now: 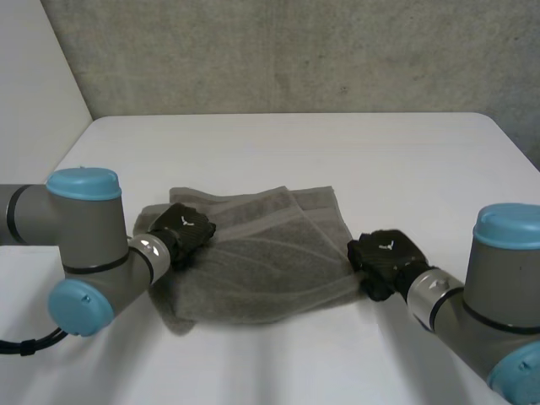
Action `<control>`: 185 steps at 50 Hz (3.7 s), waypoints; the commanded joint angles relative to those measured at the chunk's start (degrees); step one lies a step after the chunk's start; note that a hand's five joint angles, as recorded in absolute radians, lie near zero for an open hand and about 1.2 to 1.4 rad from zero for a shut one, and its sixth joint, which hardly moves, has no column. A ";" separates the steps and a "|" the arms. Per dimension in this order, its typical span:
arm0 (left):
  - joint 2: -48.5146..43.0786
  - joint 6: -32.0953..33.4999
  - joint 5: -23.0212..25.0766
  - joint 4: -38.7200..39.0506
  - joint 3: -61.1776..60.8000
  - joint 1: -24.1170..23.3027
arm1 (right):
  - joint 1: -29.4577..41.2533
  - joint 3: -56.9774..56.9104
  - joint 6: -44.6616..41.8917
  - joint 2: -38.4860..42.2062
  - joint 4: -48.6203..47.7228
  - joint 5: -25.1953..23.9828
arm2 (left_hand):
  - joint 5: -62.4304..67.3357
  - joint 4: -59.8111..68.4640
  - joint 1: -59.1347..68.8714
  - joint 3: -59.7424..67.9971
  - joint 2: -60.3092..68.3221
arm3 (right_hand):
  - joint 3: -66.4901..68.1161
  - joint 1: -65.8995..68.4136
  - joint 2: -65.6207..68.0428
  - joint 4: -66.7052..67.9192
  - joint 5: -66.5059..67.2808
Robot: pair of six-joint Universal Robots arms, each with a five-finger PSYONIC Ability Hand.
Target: Fold the towel.
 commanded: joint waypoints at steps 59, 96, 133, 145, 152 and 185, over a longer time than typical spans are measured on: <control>1.02 -21.70 -2.54 -8.36 16.30 -12.81 | -9.76 4.79 1.88 -18.60 12.15 -14.36 | -41.63 -42.32 -39.52 -42.20 -42.34 | -53.11 -40.04 -52.81 -53.63 -51.05; 8.55 -13.79 -7.99 -18.38 16.23 -12.90 | -11.09 -15.84 -4.18 2.21 13.72 -15.51 | 11.67 10.99 13.78 11.10 10.96 | -57.56 -44.49 -57.27 -58.09 -55.51; 31.00 -14.05 -7.90 -19.26 -0.04 -13.25 | 7.63 -25.27 27.54 12.08 4.84 -16.72 | 11.67 10.99 13.78 11.10 10.96 | -57.56 -44.49 -57.27 -58.09 -55.51; 30.03 -14.40 -7.81 -17.59 -0.75 -11.67 | 8.78 -23.41 41.05 15.77 4.07 -26.50 | 11.67 10.99 13.78 11.10 10.96 | 12.28 25.35 12.57 11.75 14.34; 30.11 -14.40 -7.99 -15.57 -0.22 -10.71 | 7.46 -23.41 45.38 12.97 0.46 -21.95 | 11.67 10.99 13.78 11.10 10.96 | 12.44 25.51 12.73 11.91 14.49; 22.76 -20.47 -7.55 -8.72 -7.35 -6.40 | -1.24 -13.92 -34.41 -13.88 39.73 -1.99 | 11.67 10.99 13.78 11.10 10.96 | 12.44 25.51 12.73 11.91 14.49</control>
